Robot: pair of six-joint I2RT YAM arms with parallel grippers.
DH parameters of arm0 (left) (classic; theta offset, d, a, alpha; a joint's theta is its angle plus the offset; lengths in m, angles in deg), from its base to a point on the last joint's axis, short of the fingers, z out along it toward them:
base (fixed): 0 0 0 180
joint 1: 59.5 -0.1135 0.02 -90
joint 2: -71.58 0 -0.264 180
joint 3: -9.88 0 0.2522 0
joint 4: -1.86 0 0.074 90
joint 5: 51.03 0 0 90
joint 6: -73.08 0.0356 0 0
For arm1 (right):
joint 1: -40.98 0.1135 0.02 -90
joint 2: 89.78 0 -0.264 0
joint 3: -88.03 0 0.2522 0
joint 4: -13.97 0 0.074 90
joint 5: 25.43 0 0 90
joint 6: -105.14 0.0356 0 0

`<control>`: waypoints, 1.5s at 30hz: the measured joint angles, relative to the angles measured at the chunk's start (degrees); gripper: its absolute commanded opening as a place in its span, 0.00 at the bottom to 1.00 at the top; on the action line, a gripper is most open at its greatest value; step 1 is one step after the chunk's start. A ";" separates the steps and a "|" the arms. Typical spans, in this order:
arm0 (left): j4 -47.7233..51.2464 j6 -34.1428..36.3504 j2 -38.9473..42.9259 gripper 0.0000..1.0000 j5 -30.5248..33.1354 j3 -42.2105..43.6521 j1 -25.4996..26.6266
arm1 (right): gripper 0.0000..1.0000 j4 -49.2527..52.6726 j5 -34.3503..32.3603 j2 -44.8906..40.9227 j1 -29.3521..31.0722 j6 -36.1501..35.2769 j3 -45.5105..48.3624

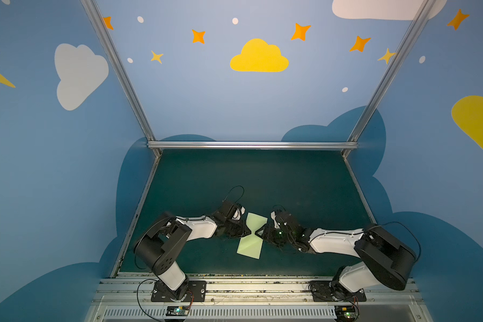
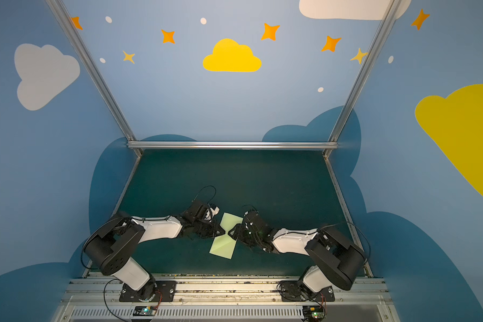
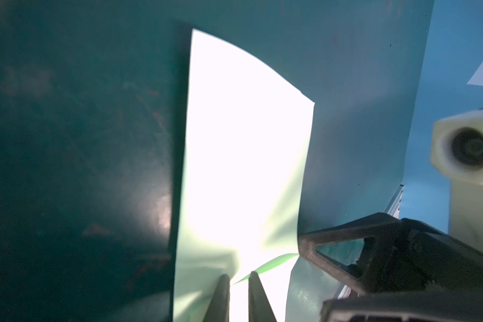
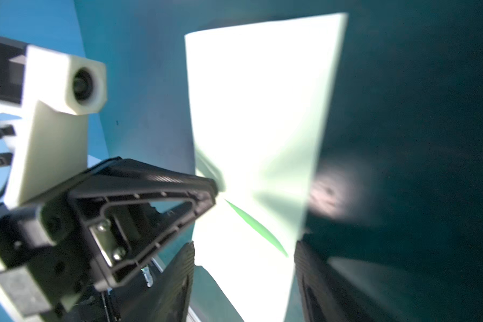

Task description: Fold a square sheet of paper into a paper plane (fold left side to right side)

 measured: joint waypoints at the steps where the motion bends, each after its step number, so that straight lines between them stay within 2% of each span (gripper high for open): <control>1: -0.09 0.00 0.00 0.16 -0.02 0.04 -0.02 | 0.60 -1.57 0.24 1.09 0.11 0.15 -0.26; 7: -0.66 0.00 0.00 0.15 -0.07 0.37 -0.02 | 0.59 -8.39 1.09 4.61 0.20 0.37 -0.50; 11: -1.18 0.00 0.02 0.15 -0.11 0.63 -0.04 | 0.59 -9.18 1.20 4.57 -0.24 0.17 -0.07; 17: -2.78 -0.26 0.31 0.15 -0.17 1.64 -0.11 | 0.61 -3.54 0.39 -1.38 -0.48 0.31 2.82; 21: -3.93 -1.07 0.44 0.15 -0.17 2.29 -0.11 | 0.62 0.79 -1.01 -5.03 2.64 2.29 4.02; 26: -4.11 -1.40 0.44 0.15 -0.20 2.36 -0.15 | 0.64 4.42 -4.24 -6.95 10.51 7.56 3.89; 31: -4.07 -1.44 0.44 0.15 -0.17 2.34 -0.15 | 0.66 4.28 -9.11 -7.26 17.90 16.06 4.24; 39: -3.80 -1.29 0.44 0.15 -0.15 2.25 -0.15 | 0.66 -0.09 -16.17 -7.67 25.29 28.65 6.49; 45: -3.80 -1.27 0.44 0.15 -0.15 2.25 -0.15 | 0.67 6.80 -20.22 -13.31 29.92 35.58 7.74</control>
